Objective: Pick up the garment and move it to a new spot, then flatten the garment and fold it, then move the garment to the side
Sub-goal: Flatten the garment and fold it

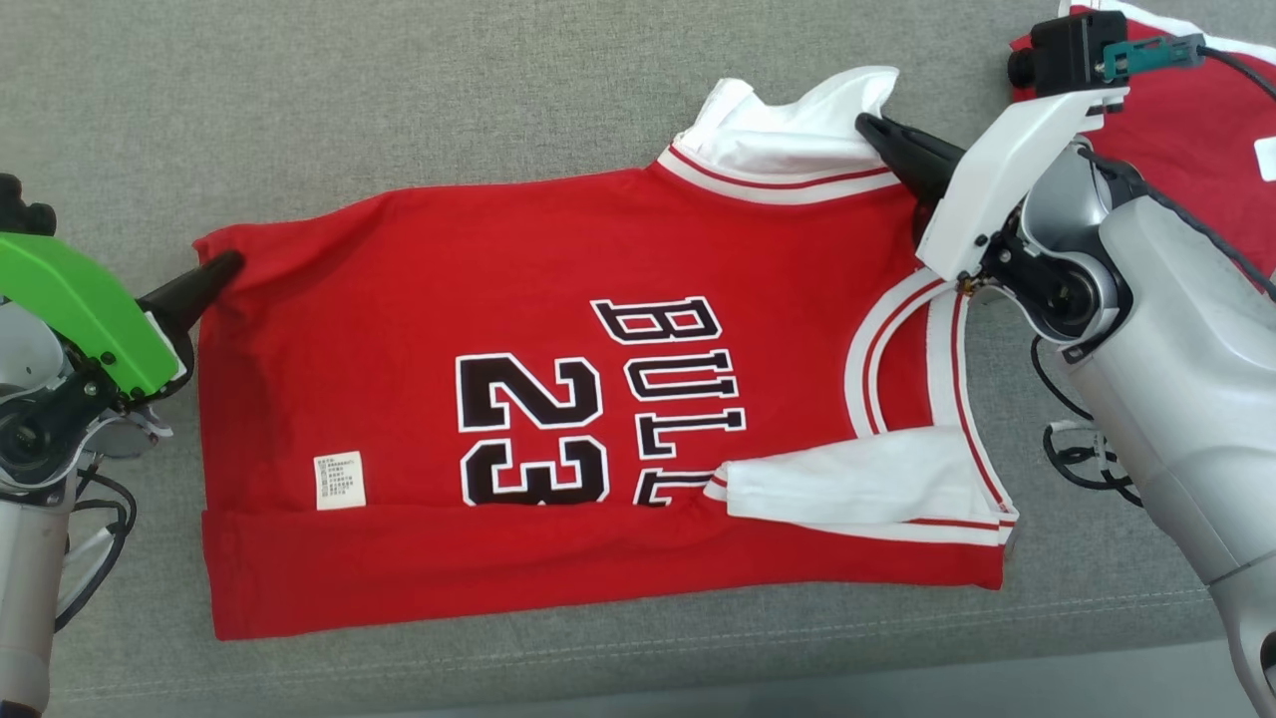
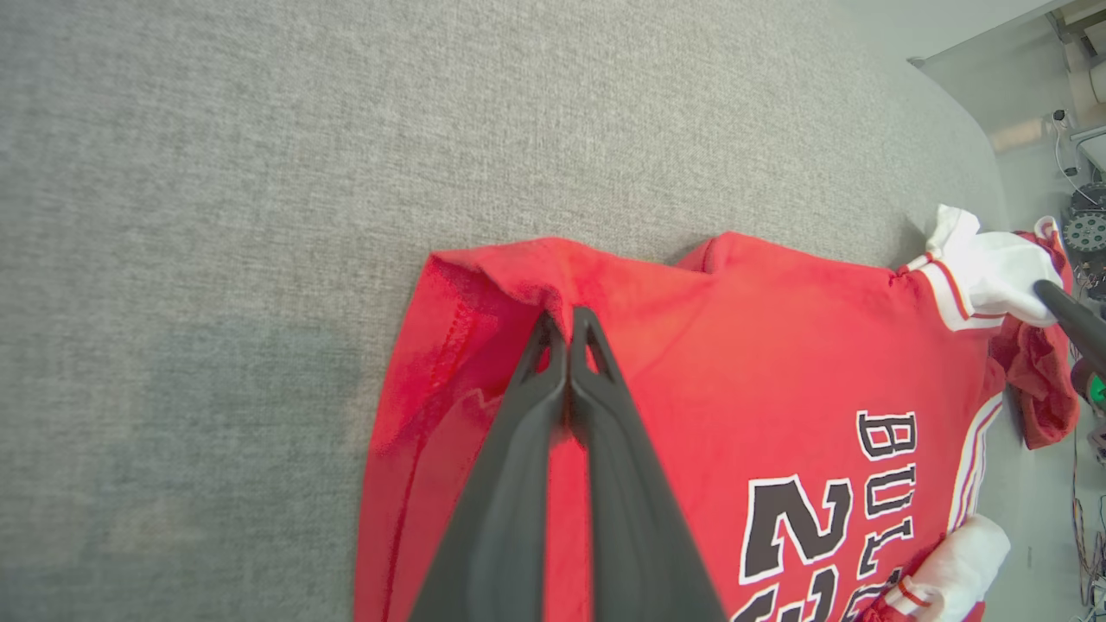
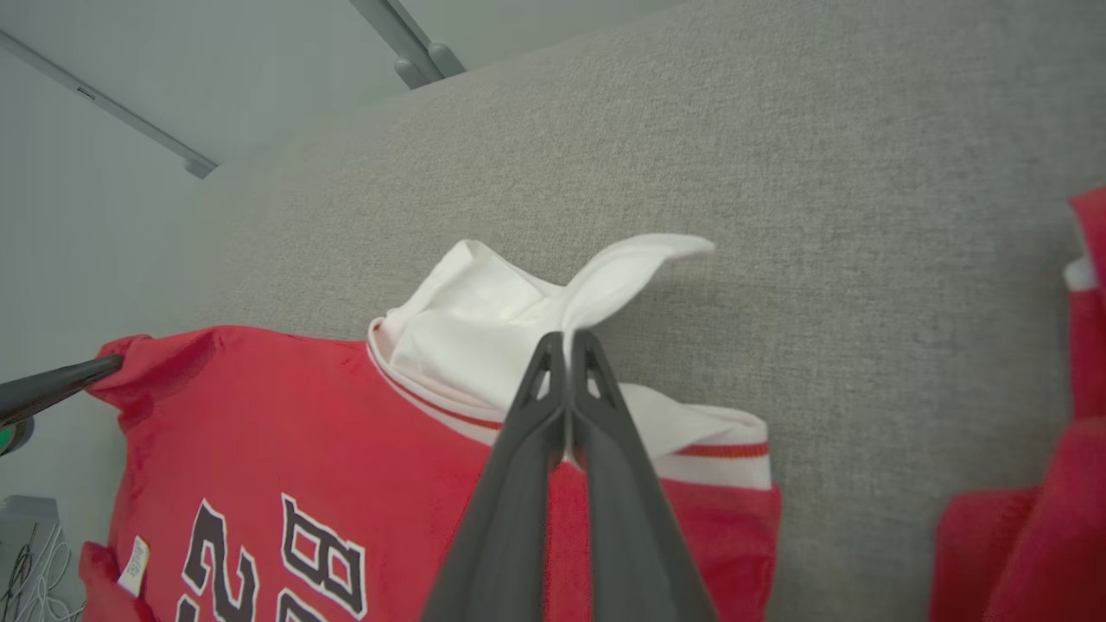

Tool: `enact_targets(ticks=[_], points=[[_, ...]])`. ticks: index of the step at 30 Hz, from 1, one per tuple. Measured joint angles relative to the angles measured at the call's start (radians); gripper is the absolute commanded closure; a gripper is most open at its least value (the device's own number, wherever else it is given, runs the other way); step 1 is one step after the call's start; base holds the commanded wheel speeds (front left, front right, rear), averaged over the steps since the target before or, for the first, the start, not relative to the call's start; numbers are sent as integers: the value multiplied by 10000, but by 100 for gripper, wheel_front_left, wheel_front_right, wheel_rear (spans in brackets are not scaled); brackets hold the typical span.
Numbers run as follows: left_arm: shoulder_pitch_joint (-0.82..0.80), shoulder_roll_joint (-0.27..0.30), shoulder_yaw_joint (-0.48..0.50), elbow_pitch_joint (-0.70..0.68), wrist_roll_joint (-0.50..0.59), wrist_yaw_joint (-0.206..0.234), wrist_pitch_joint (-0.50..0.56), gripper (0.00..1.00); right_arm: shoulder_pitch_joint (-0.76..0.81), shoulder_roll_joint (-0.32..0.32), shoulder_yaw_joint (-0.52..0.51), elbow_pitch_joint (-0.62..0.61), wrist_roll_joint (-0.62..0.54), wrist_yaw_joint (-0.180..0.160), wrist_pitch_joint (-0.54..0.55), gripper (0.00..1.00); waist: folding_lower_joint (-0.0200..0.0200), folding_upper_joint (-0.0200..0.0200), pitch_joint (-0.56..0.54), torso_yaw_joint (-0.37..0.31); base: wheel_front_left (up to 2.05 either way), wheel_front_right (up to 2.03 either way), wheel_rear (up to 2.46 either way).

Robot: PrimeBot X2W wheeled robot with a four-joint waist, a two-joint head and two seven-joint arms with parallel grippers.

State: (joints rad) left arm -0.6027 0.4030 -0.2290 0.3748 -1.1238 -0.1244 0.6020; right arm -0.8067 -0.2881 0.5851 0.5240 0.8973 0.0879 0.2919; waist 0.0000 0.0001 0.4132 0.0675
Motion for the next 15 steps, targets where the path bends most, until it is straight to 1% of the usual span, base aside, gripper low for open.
enact_targets(ticks=[5, 10, 15], points=[[169, 56, 36, -12, -12, -2, -138, 100, 328, -63, 4, -251, 29, 0, -13, 100, 0, 0, -299, -20, 0, 0, 0], [408, 59, 13, -69, -268, -2, -343, 100, 551, -105, -31, -518, 100, 0, -234, 100, 0, 0, -528, -29, 0, 0, 0], [832, 61, -31, -56, -274, 0, -518, 100, 1223, -140, -8, -617, 144, 0, -316, 100, 0, 0, -855, -21, 0, 0, 0]])
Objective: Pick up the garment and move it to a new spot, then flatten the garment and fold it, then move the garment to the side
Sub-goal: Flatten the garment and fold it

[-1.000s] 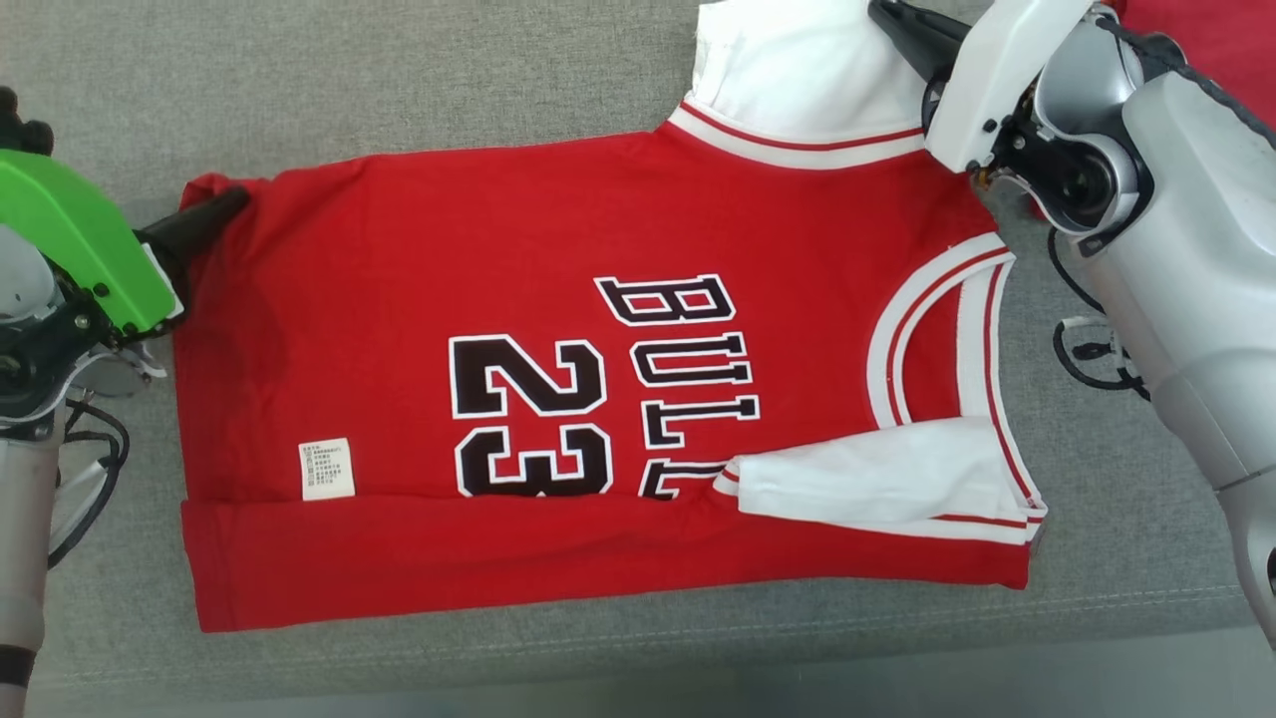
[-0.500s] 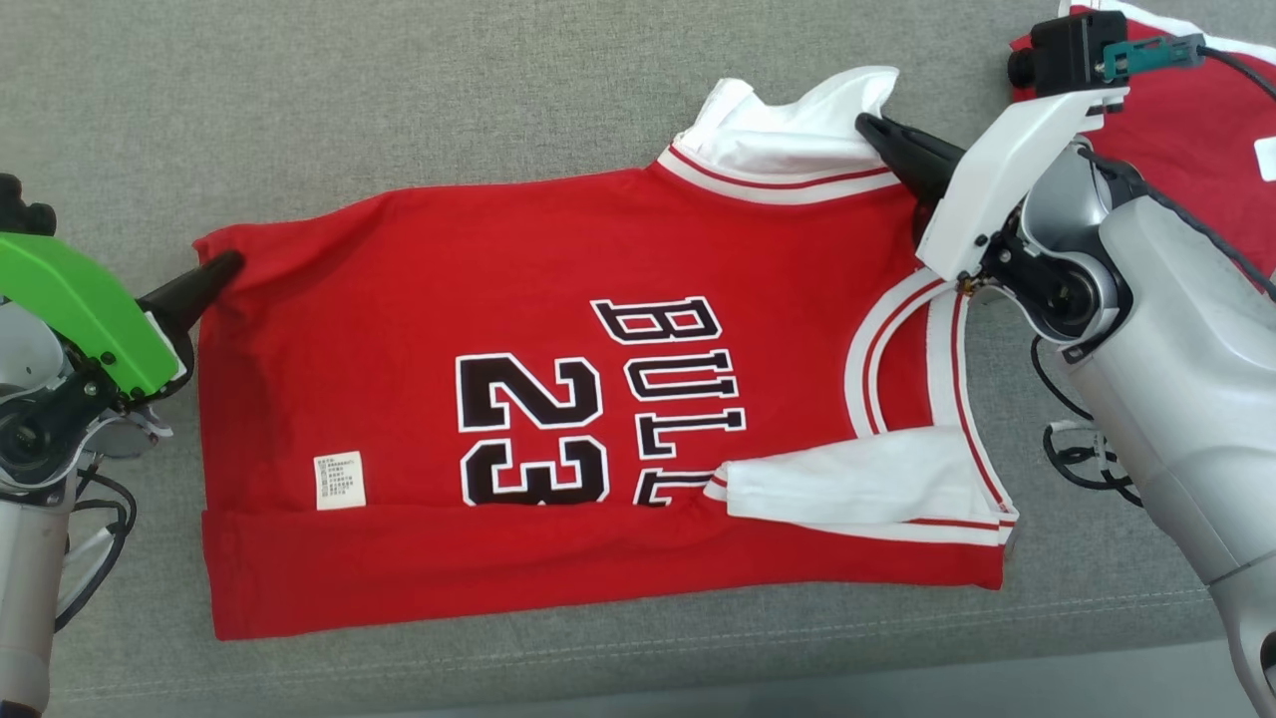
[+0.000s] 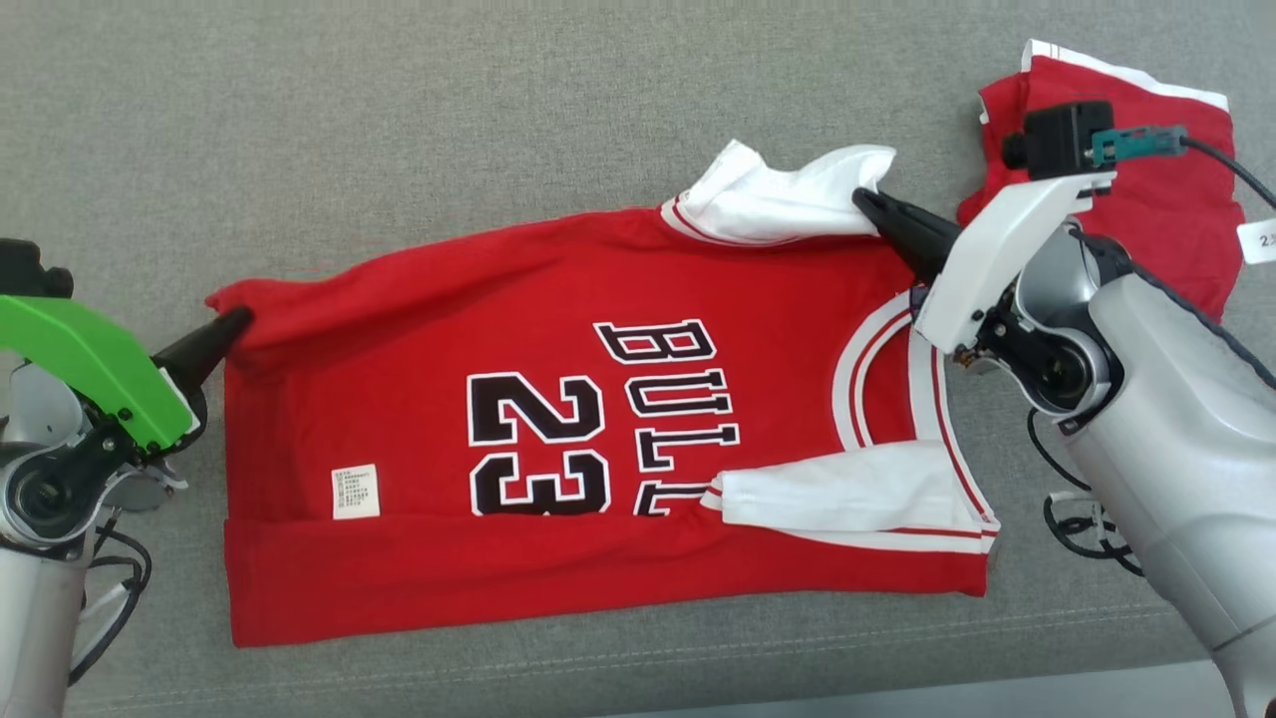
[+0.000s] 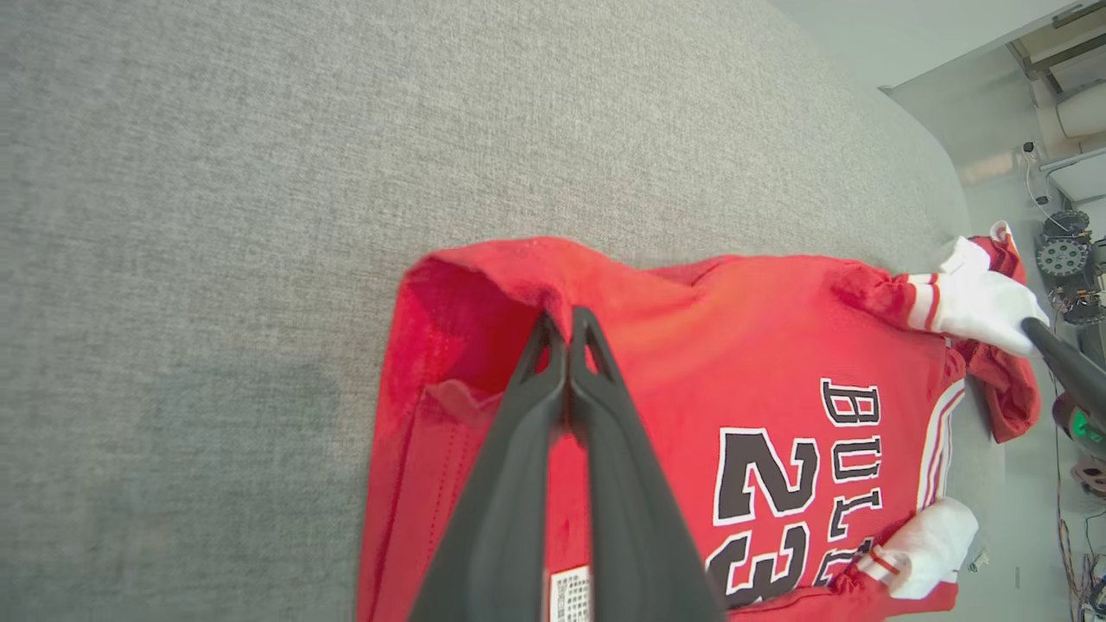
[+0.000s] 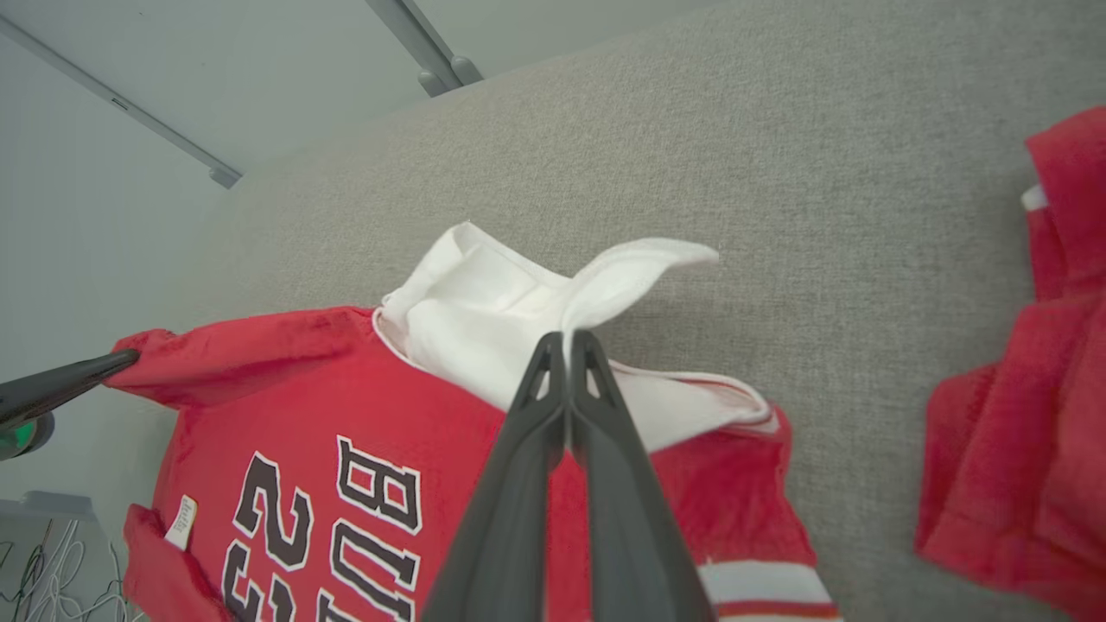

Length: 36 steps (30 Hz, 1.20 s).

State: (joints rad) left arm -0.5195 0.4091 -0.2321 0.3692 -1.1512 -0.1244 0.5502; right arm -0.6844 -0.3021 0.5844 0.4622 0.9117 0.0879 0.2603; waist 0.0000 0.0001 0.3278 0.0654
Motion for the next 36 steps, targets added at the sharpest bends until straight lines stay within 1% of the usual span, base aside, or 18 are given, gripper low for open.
enact_targets(ticks=[6, 12, 18, 21, 25, 29, 31, 34, 36], points=[[540, 38, -25, 38, -75, -2, -155, 100, 686, -132, 4, -171, 130, 0, -58, 100, 0, 0, -510, -1, 0, 0, 0], [1097, 228, 23, 69, -161, -2, -234, 100, 1321, -194, 0, -497, 270, -29, -58, 100, 0, 0, -1037, -35, 0, 0, 0], [1453, 303, 59, -29, -207, 0, -234, 100, 1834, -267, -65, -1039, 523, -280, -46, 100, 0, 0, -1392, -114, 0, 0, 0], [1602, 303, 56, -136, -267, 0, -291, 100, 2101, -324, -79, -1235, 573, -299, -46, 100, 0, 0, -1448, -153, 0, 0, 0], [1802, 305, 58, -217, -268, -2, -320, 100, 2352, -418, -127, -1498, 579, -470, -46, 100, 0, 0, -1502, -186, 0, 0, 0], [1946, 314, 52, -251, -309, 0, -334, 100, 2459, -481, -174, -1701, 594, -479, -46, 100, 0, 0, -1556, -207, 0, 0, 0], [2048, 322, 50, -282, -311, 0, -334, 100, 2582, -495, -182, -1829, 640, -612, -46, 100, 0, 0, -1621, -216, 0, 0, 0], [2198, 349, -12, -322, -311, 0, -332, 100, 2858, -568, -201, -1969, 667, -663, -46, 100, 0, 0, -1702, -220, 0, 0, 0], [2353, 368, -27, -385, -311, -2, -334, 100, 3124, -625, -238, -2096, 759, -782, -46, 100, 0, 0, -1814, -204, 0, 0, 0]])
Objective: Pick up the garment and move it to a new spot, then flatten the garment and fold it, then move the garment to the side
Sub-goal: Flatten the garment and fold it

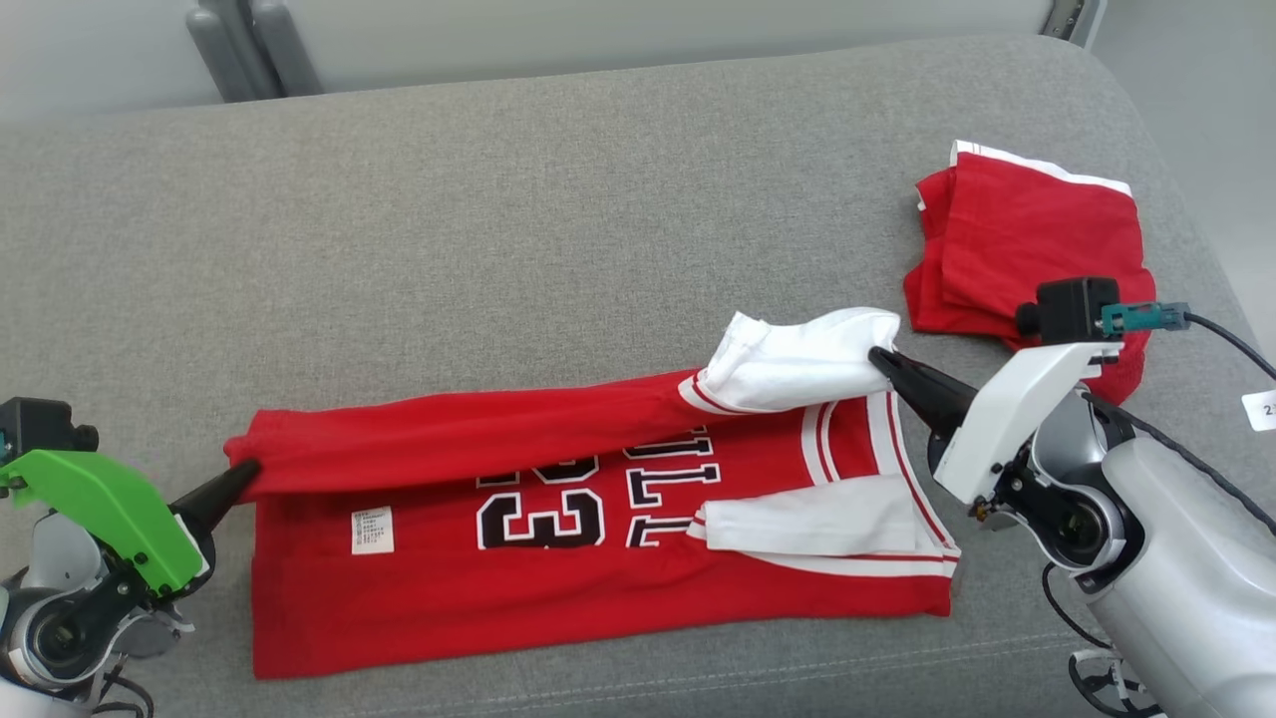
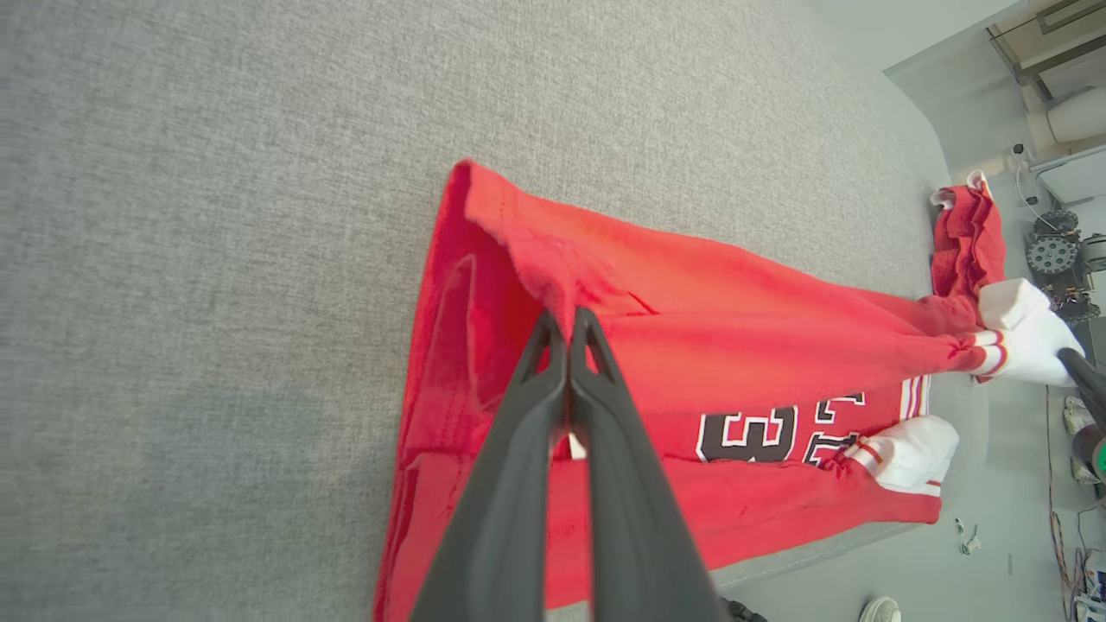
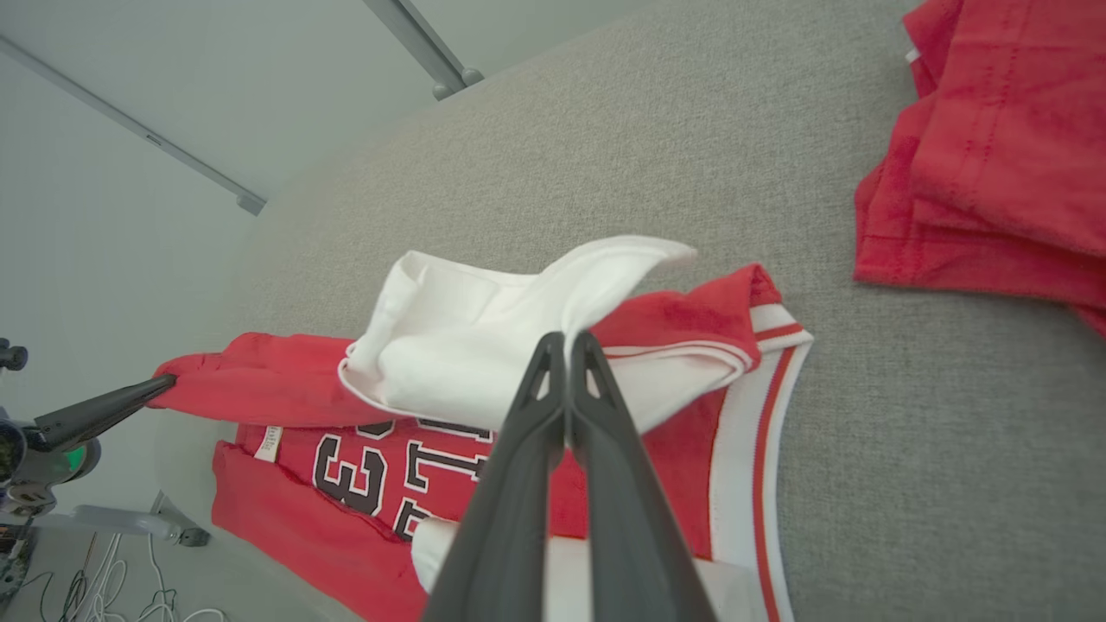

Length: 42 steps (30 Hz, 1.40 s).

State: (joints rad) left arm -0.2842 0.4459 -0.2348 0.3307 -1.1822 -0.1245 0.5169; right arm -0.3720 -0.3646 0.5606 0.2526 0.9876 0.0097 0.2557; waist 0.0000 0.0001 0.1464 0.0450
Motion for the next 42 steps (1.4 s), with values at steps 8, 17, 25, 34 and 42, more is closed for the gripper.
enact_targets(ticks=[8, 17, 25, 34, 42], points=[[452, 134, 31, -194, -17, 0, 2, 100, 558, -90, -52, -650, 121, -299, 6, 100, 0, 0, -81, 26, 0, 0, 0], [652, 215, 54, -447, -27, 0, 0, 100, 1015, -173, -63, -1172, 244, -558, 61, 100, 0, 0, 216, 23, 0, 0, 0], [922, 213, -151, -443, -25, 0, 15, 100, 1574, -232, -71, -1266, 288, -648, 58, 100, 0, 0, -59, 52, 0, 0, 0], [1473, 384, -309, -681, -25, 29, 282, 100, 2034, -288, -94, -1758, 431, -842, 59, 100, 0, 0, -256, 131, 0, 0, 0], [1472, 384, -276, -949, -25, 192, 291, 80, 2124, -295, -113, -2004, 422, -924, 59, 100, 0, 0, 118, 196, 0, 0, 0]])
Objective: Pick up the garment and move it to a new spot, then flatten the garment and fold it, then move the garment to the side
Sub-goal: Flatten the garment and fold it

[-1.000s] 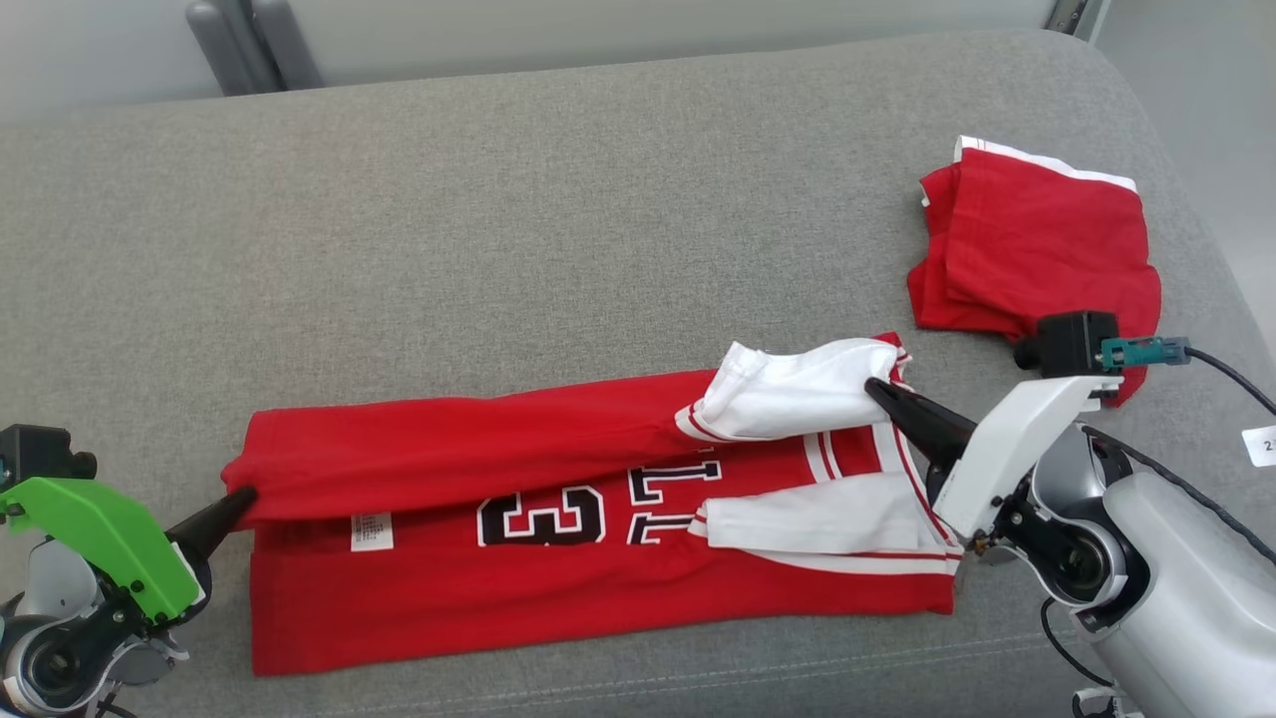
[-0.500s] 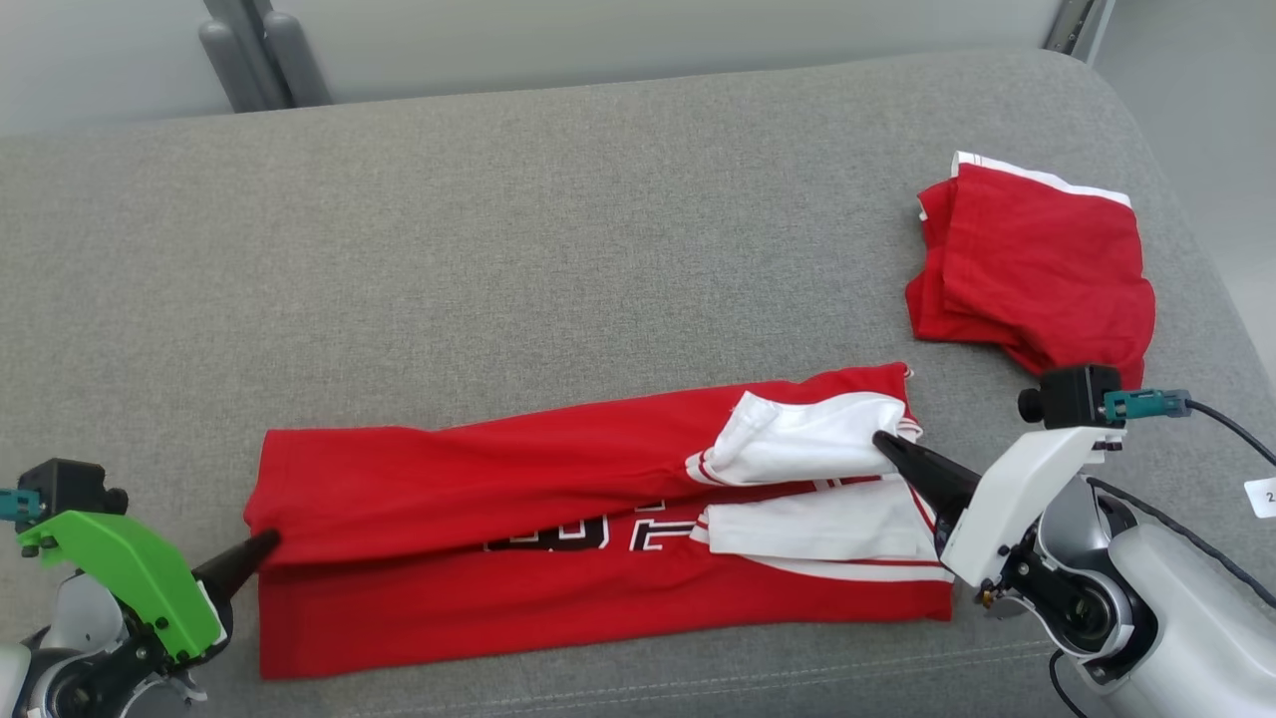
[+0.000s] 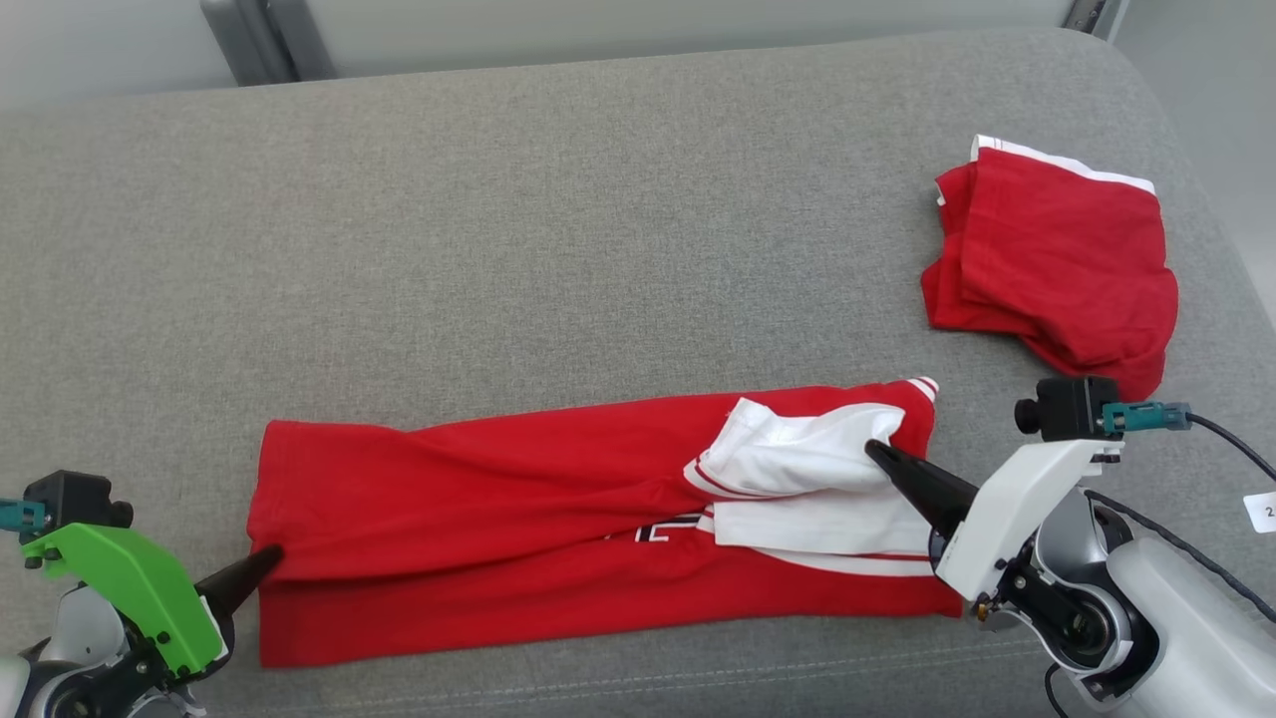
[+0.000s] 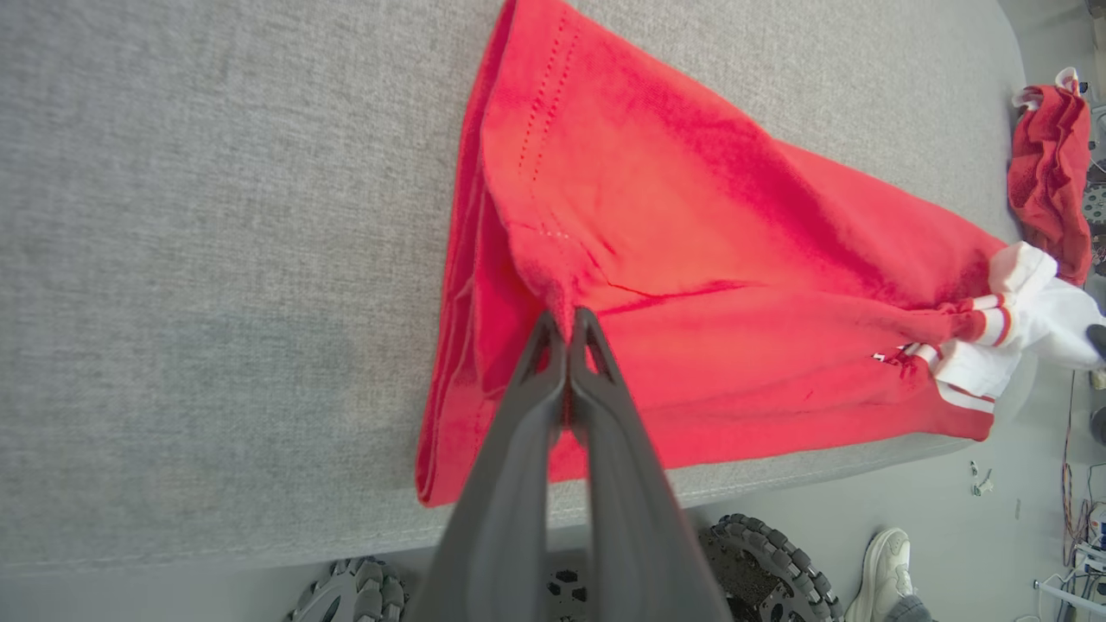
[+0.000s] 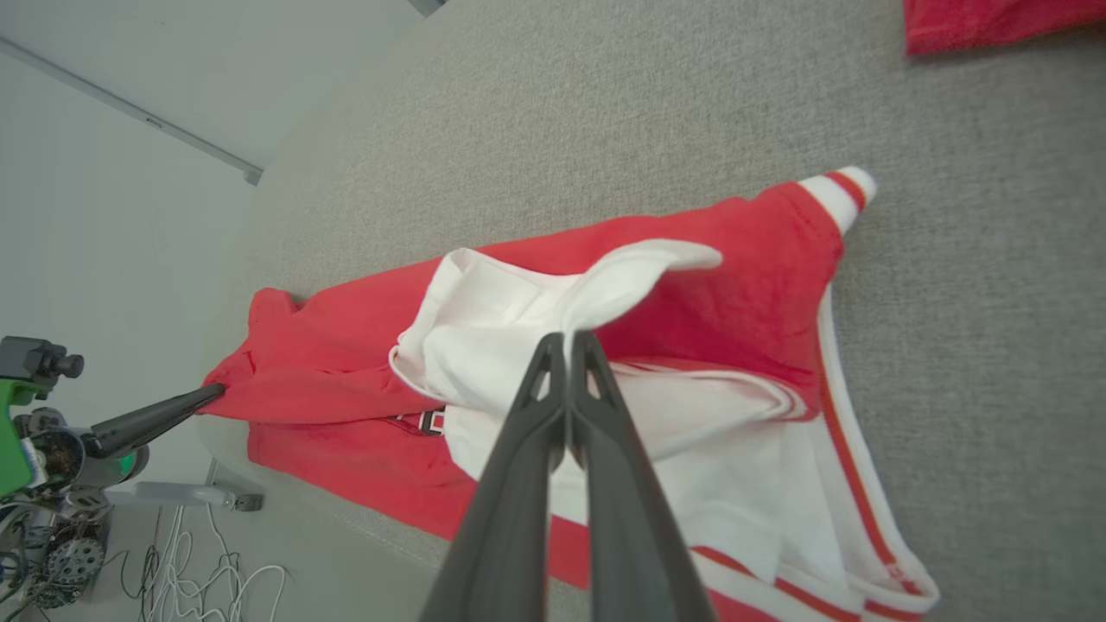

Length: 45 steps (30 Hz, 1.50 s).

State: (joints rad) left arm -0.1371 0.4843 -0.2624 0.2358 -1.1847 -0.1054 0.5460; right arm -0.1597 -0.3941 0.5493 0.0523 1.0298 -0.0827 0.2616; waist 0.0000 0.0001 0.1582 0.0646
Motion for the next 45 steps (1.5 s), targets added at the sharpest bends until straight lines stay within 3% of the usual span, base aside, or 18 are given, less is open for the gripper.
enact_targets(ticks=[8, 9, 10, 11, 33, 45], points=[[0, -13, -54, -84, 0, 84, 79, 53, 1, -46, -90, -21, -25, -159, -15, 100, 0, 0, 144, -31, 0, 0, 0], [1, -13, -61, -73, 0, 121, 88, 24, 1, -50, -90, -10, -38, -161, -15, 56, 0, 0, 130, -38, 0, 0, 0], [2, -6, -73, -79, 0, 176, 167, 4, 3, -48, -94, -12, -63, -161, -15, 15, 0, 0, 117, -51, 0, 0, 0], [2, 0, -104, -81, 0, 182, 209, 0, 10, -50, -105, -12, -86, -165, -17, 0, 0, 0, 109, -58, 0, 0, 0], [538, 332, 100, -715, 219, 794, 123, 0, 483, 328, -178, 163, -621, -334, -765, 0, 0, 0, 37, -249, 0, 0, 0], [870, -336, 313, -1979, 435, 922, -1214, 0, 449, 449, -401, -73, -1536, -412, -1718, 0, 0, 0, -286, -255, 0, 0, 0]])
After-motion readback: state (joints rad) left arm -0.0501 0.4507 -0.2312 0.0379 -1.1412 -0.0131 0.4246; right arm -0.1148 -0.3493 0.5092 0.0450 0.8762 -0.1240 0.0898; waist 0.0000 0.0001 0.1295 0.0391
